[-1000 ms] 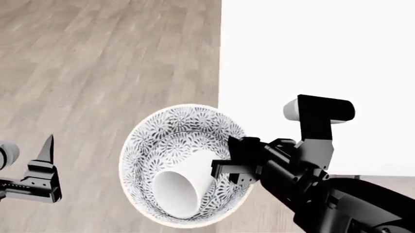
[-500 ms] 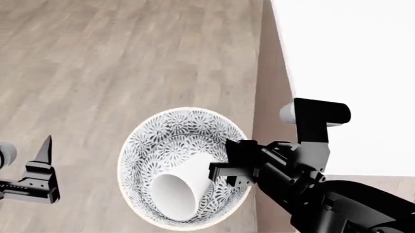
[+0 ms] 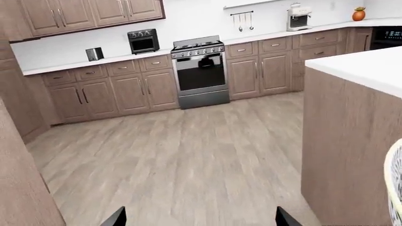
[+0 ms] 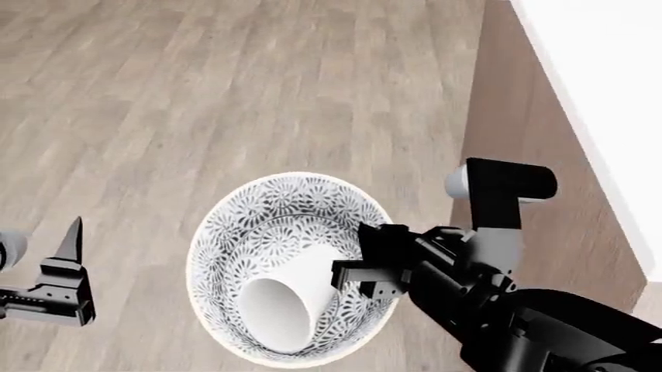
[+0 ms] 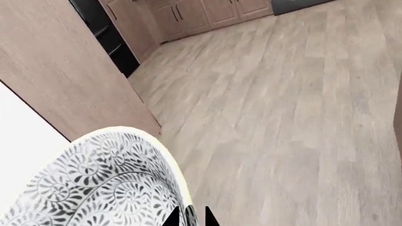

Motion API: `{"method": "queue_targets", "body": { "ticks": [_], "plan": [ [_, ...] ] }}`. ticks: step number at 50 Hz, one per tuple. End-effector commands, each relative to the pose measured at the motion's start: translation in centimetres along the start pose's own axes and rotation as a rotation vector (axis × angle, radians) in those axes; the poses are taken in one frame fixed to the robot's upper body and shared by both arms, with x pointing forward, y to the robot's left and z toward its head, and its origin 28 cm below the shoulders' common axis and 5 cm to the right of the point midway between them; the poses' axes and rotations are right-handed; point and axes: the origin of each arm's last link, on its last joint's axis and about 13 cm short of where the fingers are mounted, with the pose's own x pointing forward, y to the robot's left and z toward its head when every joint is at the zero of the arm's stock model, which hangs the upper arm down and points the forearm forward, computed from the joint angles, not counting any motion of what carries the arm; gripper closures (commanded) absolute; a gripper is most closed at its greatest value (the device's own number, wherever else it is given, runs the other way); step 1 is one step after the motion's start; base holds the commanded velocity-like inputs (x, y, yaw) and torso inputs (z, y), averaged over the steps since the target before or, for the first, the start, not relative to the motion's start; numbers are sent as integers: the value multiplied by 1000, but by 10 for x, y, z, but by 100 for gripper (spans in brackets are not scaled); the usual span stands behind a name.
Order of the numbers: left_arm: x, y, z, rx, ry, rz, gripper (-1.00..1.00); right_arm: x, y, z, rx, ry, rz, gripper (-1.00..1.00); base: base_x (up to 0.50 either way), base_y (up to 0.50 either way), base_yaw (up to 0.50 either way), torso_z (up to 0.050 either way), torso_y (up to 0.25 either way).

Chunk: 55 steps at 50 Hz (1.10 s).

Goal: Place the cup inside the bowl on the dining table and move the bowl to any counter.

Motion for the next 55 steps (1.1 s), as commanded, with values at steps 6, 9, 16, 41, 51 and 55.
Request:
{"method": "queue_targets", "body": {
  "ticks": [6,9,16,41,51,55],
  "plan": [
    [3,-1,0,-1,1,2,-100,6,3,-1,-5,-9,9,100,55,422,0,0,0],
    [2,-1,0,0,1,-1,-100,7,4,-3,-8,-7,15,100,163,219,0,0,0],
    [2,-1,-1,0,2,-1,-100,10,4,-3,-14,-4,18,100,186,206,0,0,1],
    [5,-3,-2,2,4,-5,-100,21,12,4,-7,-38,50,100,302,19,0,0,1],
    [2,0,-3,0,6,-6,-100,26,16,4,-20,-35,60,100,467,-109,0,0,1],
    [0,2,-3,-2,5,-3,-100,28,15,4,-17,-38,55,100,481,136,0,0,3]
  ]
}}
